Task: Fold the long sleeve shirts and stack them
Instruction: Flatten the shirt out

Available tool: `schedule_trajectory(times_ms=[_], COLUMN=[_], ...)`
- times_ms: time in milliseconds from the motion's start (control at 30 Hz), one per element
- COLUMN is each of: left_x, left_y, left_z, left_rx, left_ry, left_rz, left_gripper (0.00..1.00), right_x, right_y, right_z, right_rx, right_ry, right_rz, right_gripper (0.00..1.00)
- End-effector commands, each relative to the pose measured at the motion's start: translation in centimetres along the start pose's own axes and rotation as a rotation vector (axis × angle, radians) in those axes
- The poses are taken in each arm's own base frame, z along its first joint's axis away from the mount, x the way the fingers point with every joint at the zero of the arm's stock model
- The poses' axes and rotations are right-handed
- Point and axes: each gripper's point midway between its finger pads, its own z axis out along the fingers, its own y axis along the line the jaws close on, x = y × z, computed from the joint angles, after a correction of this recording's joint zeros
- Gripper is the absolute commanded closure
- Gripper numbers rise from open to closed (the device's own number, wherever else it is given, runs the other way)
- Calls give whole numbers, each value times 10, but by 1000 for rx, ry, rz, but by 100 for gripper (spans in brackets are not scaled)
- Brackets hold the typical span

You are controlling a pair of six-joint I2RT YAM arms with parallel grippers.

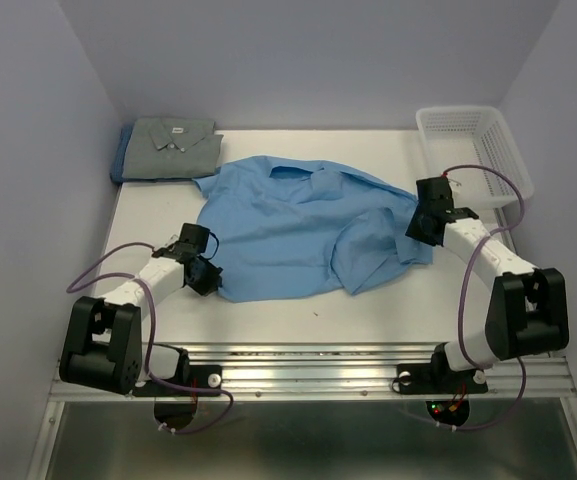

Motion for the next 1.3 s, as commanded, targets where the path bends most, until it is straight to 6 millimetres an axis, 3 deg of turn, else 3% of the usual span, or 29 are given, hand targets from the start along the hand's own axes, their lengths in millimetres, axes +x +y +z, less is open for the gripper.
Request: schedule_trajectory(times_ms=[0,67,300,367,567,633,700,767,867,967,1000,1067,1167,1200,1267], left_x=[-5,-8,-16,-18,-21,-24,-26,-30,-42,-61,-73,-88,-114,-128,-140], left_y=[1,-3,-8,-10,-12,-16,-18,-24,-38,-57,-72,-82,-110,-121,-126], left_z=[1,-2,-5,-6,-10,-13,-17,-24,-45,-82,-109,-140,-223,-275,-330], left_rx=[-27,-25,-39,-37,-33,-23,-15,8,62,143,213,271,466,573,677], left_ry=[-15,-27,-43,-48,-59,-66,-76,-90,-136,-218,-271,-344,-492,-582,-683], left_rz=[37,41,63,69,80,80,85,86,92,97,93,82,77,55,44], left_gripper=[100,100,100,100,100,100,100,100,100,100,100,100,100,100,100], right_x=[-2,-1,14,10,10,9,-3,-18,-46,-71,-86,-103,-150,-181,-211], right_y=[15,12,-8,-10,25,30,32,33,30,20,21,16,18,16,12], right_z=[8,5,3,9,38,42,39,28,0,-32,-45,-69,-117,-154,-196], right_rx=[-67,-80,-30,-15,-141,-151,-153,-160,-169,-147,-156,-156,-200,-220,-244], right_ry=[-7,-8,-6,-16,23,38,11,-37,-133,-199,-239,-293,-434,-539,-650], right_rz=[48,62,70,63,13,3,8,23,35,46,45,54,80,111,134], right_gripper=[49,15,4,4,3,10,43,70,86,99,99,99,99,99,99])
